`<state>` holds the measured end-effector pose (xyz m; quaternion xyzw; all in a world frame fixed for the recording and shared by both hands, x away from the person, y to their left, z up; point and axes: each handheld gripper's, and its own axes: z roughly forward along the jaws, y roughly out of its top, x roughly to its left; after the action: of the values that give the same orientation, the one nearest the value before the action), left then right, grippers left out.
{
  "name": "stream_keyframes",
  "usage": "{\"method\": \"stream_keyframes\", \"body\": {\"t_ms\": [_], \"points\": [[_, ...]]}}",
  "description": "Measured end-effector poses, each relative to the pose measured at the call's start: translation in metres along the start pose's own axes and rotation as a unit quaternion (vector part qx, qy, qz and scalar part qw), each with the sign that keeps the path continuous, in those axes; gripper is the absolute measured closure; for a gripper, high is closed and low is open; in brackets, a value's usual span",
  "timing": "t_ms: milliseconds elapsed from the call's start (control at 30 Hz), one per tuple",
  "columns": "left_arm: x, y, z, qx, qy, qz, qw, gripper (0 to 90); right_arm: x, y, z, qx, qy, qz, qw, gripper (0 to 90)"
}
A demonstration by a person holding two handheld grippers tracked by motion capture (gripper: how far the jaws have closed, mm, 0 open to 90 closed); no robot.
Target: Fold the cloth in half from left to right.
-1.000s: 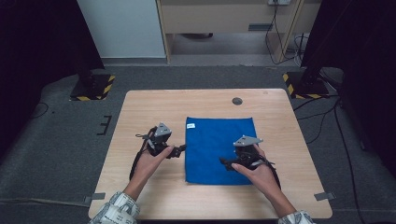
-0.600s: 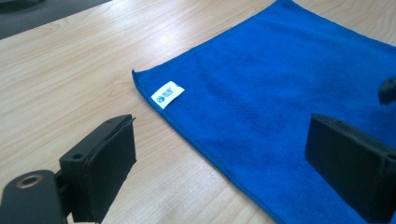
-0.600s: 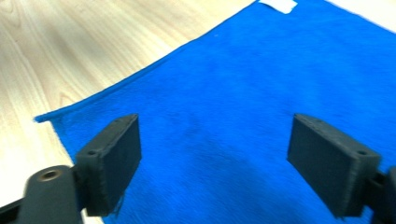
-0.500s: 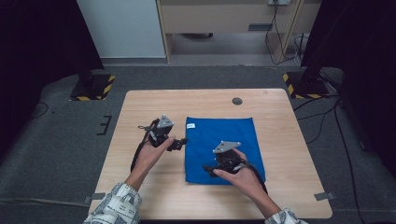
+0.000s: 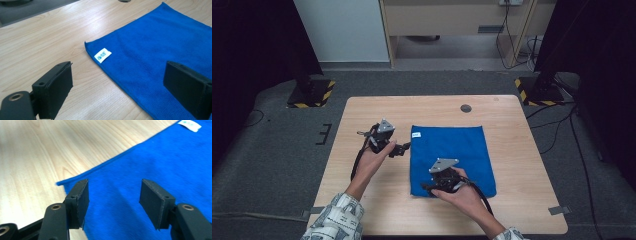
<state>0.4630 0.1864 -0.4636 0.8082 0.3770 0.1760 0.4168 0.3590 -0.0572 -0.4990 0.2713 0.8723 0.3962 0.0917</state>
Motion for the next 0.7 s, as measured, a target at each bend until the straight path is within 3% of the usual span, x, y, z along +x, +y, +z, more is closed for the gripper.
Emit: {"method": "stream_keyframes", "body": {"t_ms": [133,533,700], "points": [[0.002,0.004,-0.001,-0.002,0.002,0.002,1.0,8.3,0.011,0.001,0.006,0.0,0.013,-0.007,0.9999,42.4],[0.004,0.002,-0.003,0.0,0.003,0.001,1.0,8.4,0.041,0.004,0.028,0.007,0.031,-0.016,0.9994,29.1],[0.007,0.001,-0.001,-0.006,0.0,-0.005,1.0,8.5,0.045,0.003,0.039,0.017,0.015,-0.024,0.9994,30.4]]}}
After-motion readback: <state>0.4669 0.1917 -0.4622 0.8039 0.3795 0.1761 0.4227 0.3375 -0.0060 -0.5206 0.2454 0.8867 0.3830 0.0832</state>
